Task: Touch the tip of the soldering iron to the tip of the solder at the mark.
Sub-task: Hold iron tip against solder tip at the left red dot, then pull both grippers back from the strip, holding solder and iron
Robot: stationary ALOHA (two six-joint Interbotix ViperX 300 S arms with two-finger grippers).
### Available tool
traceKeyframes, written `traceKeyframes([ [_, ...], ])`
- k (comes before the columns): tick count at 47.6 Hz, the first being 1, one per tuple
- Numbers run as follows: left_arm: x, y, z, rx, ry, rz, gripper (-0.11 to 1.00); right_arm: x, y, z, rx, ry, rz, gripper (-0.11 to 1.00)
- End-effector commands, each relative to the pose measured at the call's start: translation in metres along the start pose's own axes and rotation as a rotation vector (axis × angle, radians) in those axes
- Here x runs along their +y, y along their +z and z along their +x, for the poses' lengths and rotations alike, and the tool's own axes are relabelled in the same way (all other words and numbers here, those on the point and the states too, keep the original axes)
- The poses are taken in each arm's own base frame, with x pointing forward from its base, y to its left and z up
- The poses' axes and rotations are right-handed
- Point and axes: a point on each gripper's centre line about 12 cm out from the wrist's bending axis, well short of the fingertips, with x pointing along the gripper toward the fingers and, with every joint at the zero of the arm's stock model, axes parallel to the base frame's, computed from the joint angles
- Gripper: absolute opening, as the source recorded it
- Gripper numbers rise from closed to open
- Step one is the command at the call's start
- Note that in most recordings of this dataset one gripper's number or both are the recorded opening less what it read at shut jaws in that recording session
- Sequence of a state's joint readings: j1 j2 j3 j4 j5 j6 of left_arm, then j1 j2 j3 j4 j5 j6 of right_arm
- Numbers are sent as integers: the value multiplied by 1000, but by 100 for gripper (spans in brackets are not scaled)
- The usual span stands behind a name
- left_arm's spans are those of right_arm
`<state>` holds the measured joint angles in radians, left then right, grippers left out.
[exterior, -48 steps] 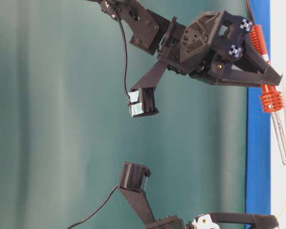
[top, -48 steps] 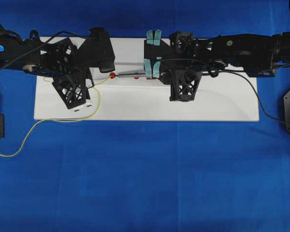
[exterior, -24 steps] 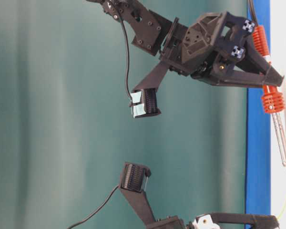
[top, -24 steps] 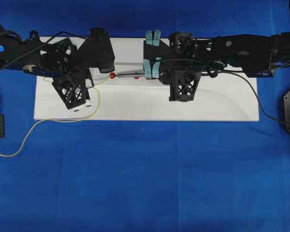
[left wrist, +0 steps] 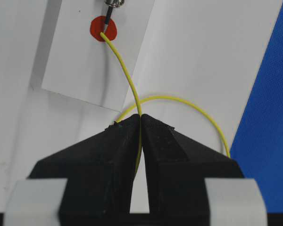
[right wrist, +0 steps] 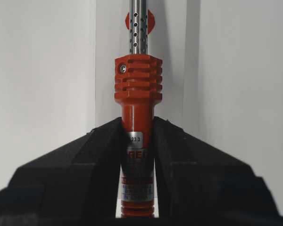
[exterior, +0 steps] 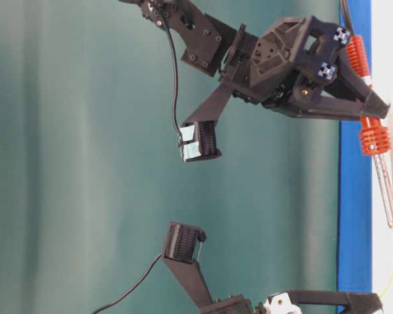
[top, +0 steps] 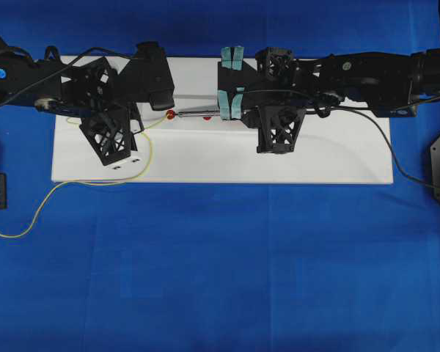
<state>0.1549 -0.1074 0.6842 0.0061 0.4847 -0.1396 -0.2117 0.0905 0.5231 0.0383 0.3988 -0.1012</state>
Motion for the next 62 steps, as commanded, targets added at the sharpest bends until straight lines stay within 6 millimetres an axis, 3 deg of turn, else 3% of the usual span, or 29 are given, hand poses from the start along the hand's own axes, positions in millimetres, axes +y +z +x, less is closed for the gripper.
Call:
traceKeyframes([
  [1, -1, 5, -4, -23, -2, 6, 2, -2, 14, -7, -46, -5, -2, 6],
  [46, -1, 4, -5, -23, -2, 7, 2, -1, 13, -7, -44, -5, -2, 6],
  [53, -1, 1, -12, -33, -5, 11, 2, -2, 13, -7, -44, -5, -4, 6],
  [62, -4, -5, -37, -92, -20, 18, 2, -2, 13, -7, -44, -5, -4, 6],
])
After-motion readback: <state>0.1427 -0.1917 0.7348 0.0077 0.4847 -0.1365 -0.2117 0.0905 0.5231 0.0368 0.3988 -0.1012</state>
